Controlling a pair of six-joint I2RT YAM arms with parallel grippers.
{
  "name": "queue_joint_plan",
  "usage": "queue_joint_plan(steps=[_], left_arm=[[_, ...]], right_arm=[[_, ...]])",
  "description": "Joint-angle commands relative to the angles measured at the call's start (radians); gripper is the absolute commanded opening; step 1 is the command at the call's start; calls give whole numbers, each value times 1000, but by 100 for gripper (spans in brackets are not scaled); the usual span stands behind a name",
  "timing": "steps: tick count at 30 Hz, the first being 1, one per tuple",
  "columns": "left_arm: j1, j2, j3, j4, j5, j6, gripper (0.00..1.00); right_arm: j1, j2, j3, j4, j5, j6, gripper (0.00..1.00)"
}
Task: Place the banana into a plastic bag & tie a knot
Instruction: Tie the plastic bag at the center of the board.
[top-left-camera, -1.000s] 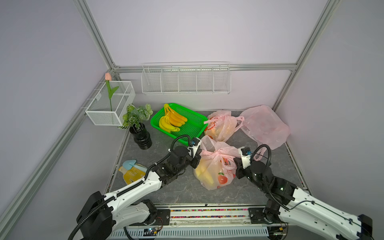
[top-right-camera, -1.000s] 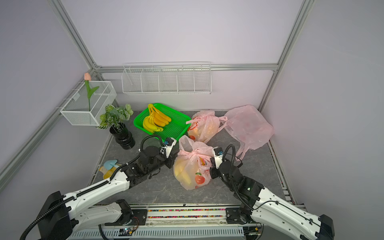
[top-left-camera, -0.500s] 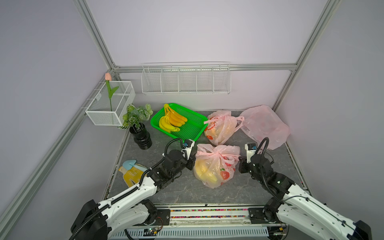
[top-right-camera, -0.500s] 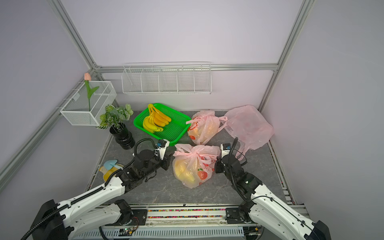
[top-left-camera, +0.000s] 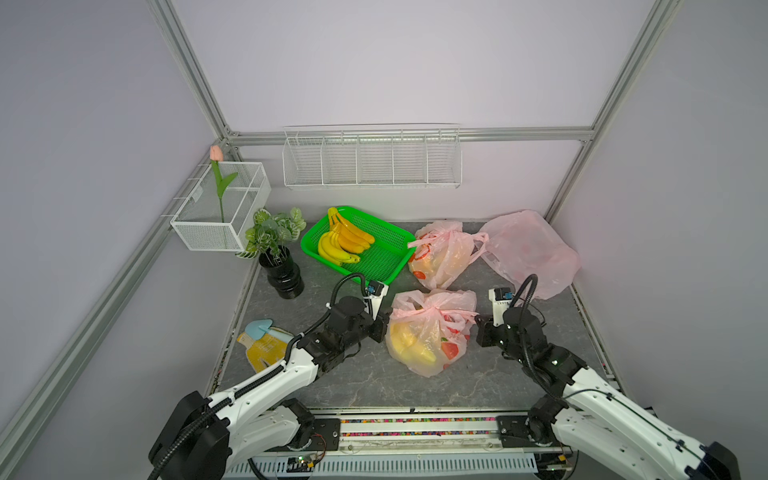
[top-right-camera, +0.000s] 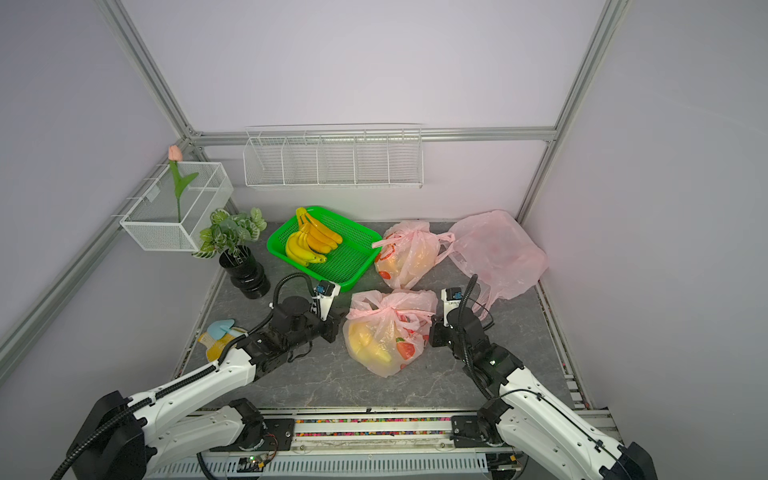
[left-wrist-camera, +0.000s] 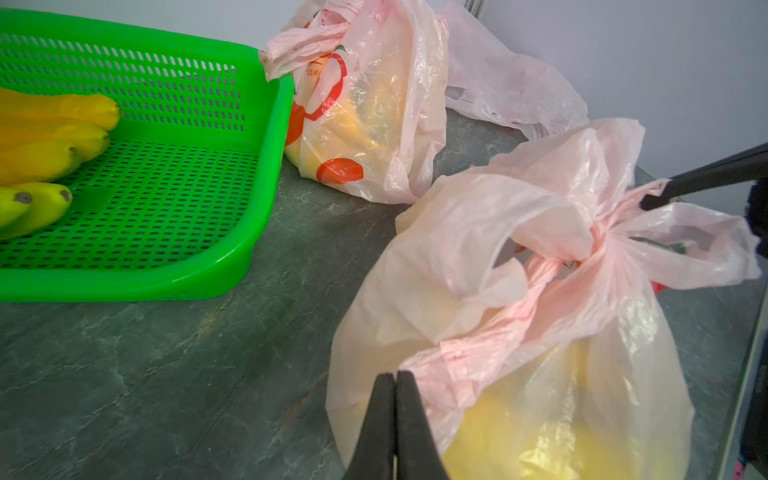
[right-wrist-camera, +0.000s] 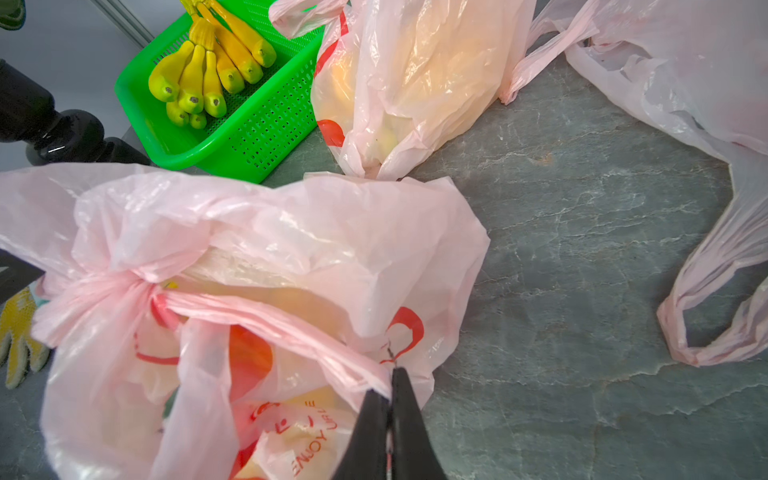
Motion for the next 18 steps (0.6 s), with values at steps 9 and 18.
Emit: queue_joint_plan(steps=[9, 18], left_arm=[[6, -105, -66, 109, 28, -79, 61], [7, 20, 11, 111, 110, -74, 57]], right_arm=[[-6, -24, -26, 42, -42, -40, 7], [-7, -26, -36, 57, -52, -36, 7]])
